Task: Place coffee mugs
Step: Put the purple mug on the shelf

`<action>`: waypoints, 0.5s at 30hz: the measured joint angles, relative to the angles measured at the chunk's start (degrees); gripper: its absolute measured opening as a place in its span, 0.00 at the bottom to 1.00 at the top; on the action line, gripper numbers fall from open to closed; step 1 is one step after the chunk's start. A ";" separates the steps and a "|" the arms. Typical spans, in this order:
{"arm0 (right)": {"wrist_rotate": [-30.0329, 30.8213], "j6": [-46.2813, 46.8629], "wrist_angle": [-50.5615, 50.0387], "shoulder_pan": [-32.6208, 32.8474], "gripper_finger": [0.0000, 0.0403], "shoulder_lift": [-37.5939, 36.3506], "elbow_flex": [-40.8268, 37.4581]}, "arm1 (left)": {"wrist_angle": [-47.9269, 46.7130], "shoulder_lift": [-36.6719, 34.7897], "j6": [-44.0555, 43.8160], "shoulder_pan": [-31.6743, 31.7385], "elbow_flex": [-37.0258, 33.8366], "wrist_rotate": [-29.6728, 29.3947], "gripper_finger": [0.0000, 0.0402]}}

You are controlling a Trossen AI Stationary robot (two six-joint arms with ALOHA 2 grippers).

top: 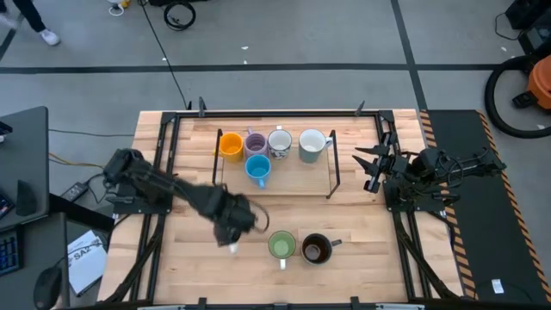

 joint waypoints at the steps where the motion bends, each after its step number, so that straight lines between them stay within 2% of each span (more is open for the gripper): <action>1: -0.05 0.00 0.02 0.00 0.27 0.00 0.00 | 0.40 -0.91 0.10 1.39 0.00 0.07 0.05; 8: -0.04 -0.02 -0.04 0.00 0.27 0.00 0.00 | 1.72 -4.00 6.65 10.87 1.13 4.94 0.05; 15: -0.02 0.37 -0.62 0.00 0.27 0.00 0.00 | 1.60 -4.00 15.69 16.32 6.32 3.38 0.05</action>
